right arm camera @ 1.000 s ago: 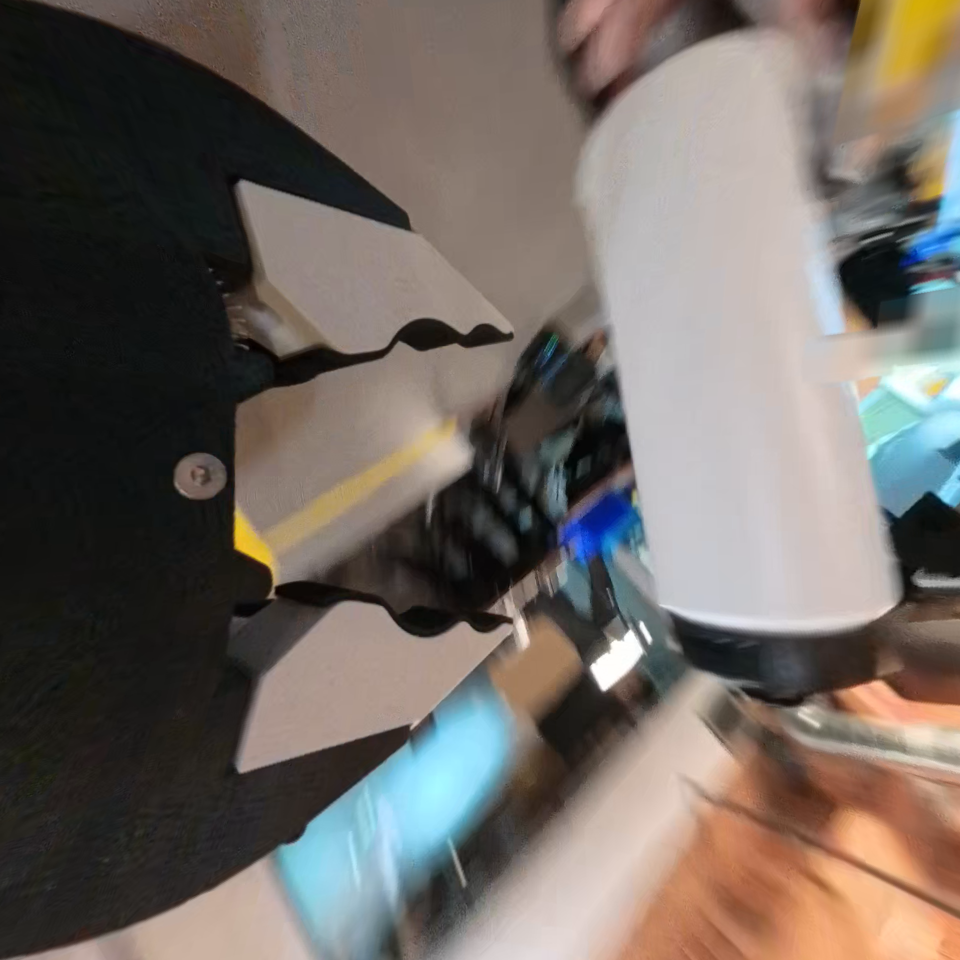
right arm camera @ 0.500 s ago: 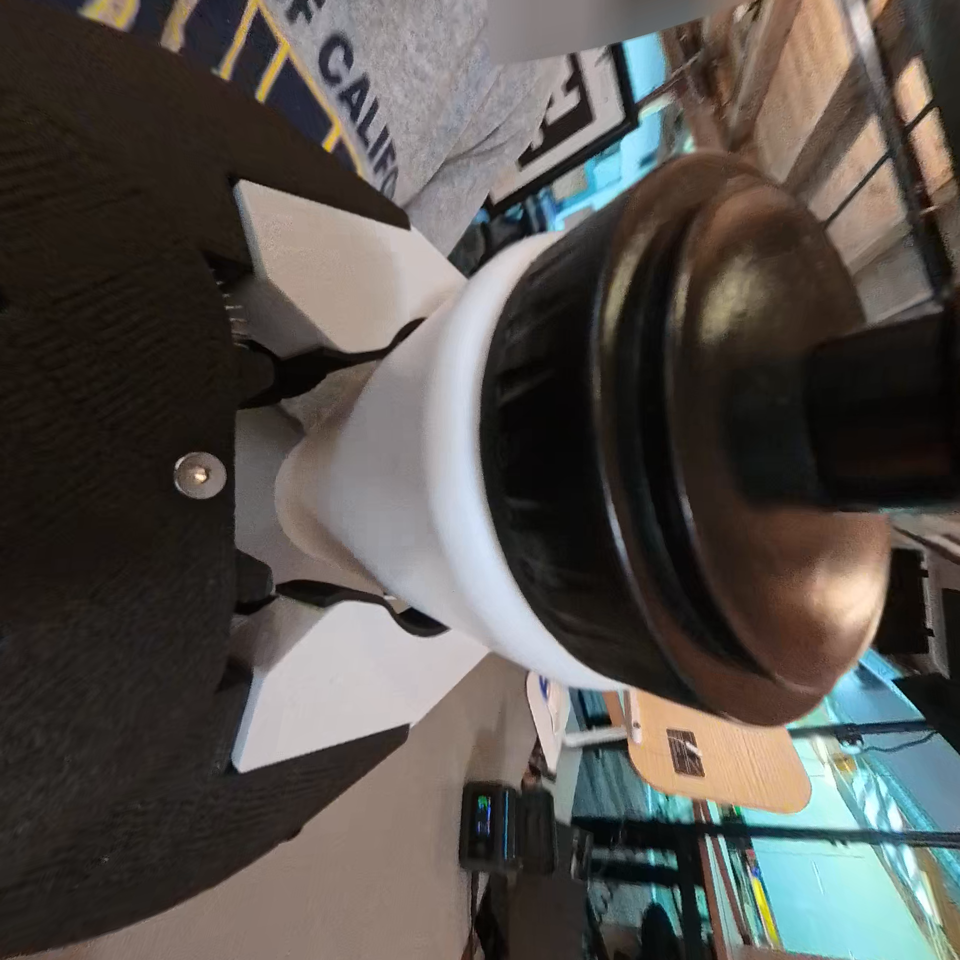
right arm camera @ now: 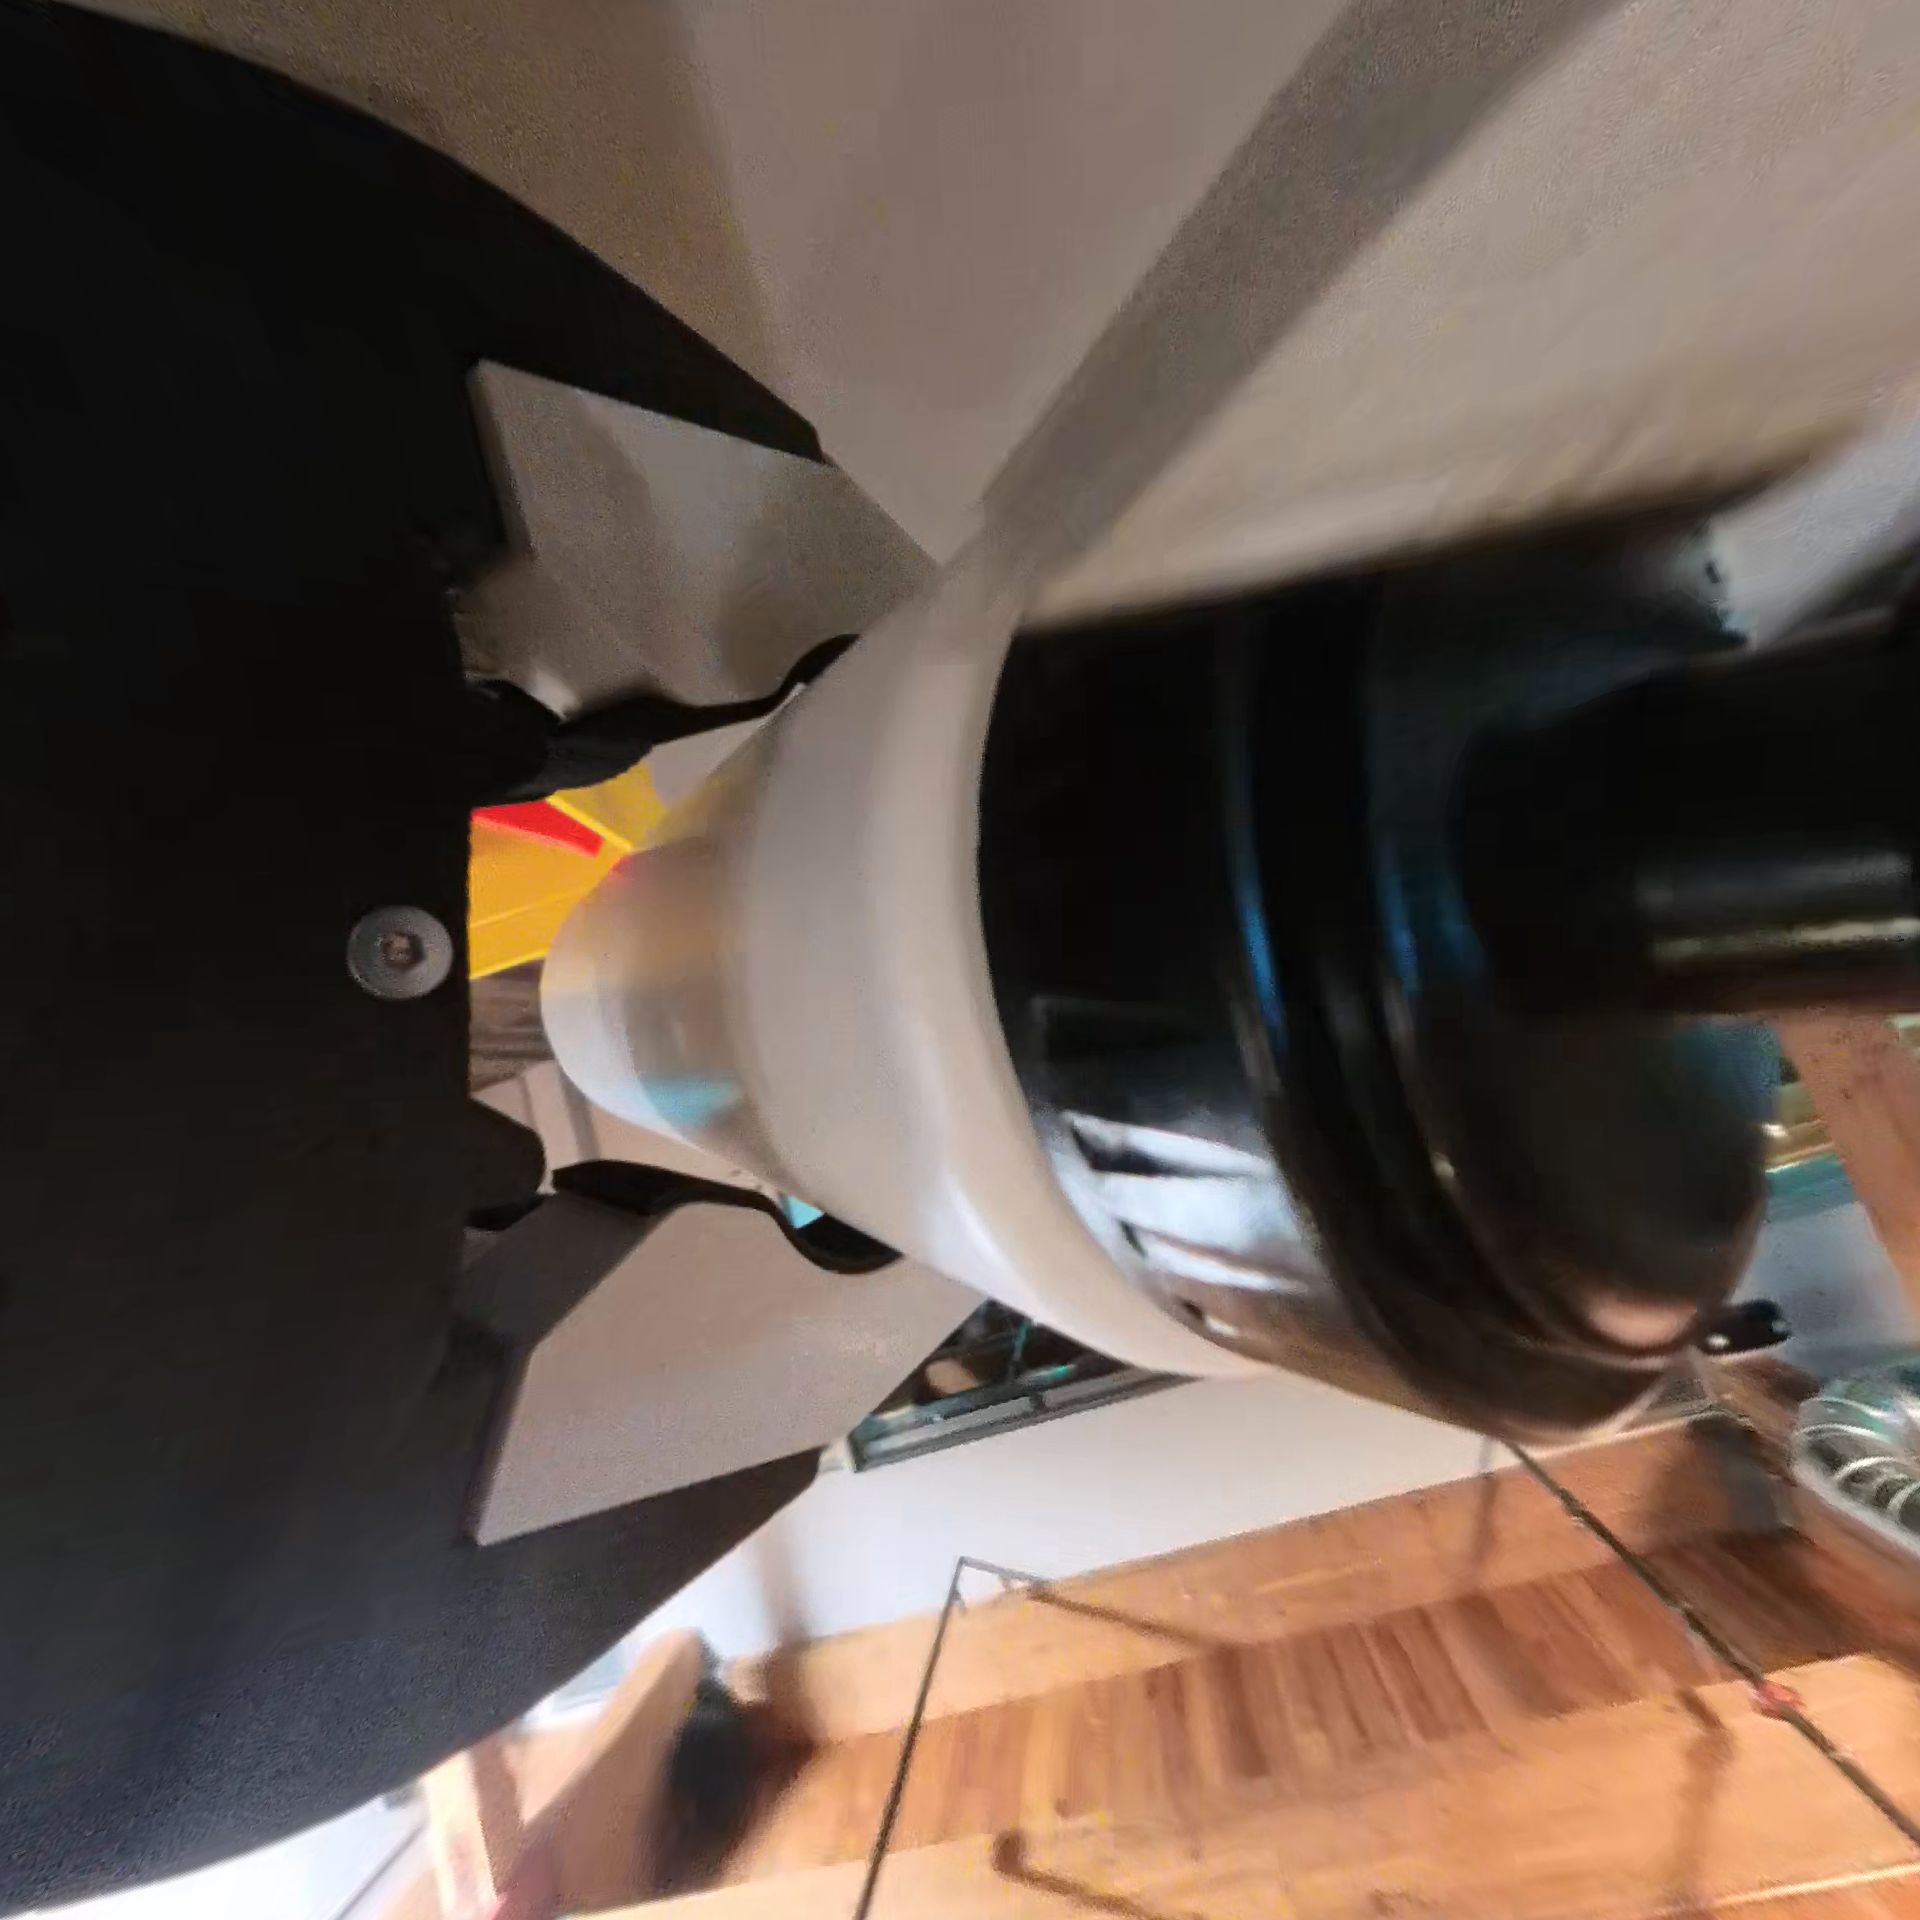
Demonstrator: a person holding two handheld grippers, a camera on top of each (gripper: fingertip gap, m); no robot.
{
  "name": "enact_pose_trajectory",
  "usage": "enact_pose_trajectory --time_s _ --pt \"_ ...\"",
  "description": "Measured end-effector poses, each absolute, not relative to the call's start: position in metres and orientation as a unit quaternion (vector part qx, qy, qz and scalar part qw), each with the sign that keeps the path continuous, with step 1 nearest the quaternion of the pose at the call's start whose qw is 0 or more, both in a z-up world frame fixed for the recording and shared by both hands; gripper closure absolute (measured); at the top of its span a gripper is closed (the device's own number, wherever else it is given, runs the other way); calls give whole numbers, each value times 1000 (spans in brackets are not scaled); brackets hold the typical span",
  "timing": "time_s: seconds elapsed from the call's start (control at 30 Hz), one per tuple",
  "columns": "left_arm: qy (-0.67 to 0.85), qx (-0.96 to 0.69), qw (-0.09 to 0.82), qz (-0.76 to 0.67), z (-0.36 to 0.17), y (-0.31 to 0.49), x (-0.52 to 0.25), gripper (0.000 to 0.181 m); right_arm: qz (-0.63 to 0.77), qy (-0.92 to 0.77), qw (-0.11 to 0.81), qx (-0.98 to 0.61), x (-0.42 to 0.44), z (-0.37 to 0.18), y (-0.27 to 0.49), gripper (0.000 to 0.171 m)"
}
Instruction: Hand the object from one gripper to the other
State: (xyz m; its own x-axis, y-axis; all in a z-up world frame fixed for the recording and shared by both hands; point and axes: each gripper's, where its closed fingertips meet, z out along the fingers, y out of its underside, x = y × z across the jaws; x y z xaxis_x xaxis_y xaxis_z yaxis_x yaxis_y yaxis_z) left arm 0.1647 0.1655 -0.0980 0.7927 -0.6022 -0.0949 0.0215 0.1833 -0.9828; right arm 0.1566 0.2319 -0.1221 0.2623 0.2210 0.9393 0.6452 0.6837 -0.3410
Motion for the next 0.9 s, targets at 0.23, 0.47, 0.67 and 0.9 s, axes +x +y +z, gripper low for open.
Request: enact_pose_trajectory --time_s 0.23,0.47,0.67,0.9 --pt "306 -610 713 -157 -113 166 180 89 -208 -593 701 -336 151 -132 229 71" --pt "292 -628 697 -186 -122 169 178 94 -280 -590 703 -281 150 -131 223 71" --pt "180 -578 703 -373 -104 164 141 95 -157 -637 705 -269 145 -140 199 75" --pt "72 -507 647 -565 -99 165 99 96 -127 -691 634 -324 154 -182 212 59"
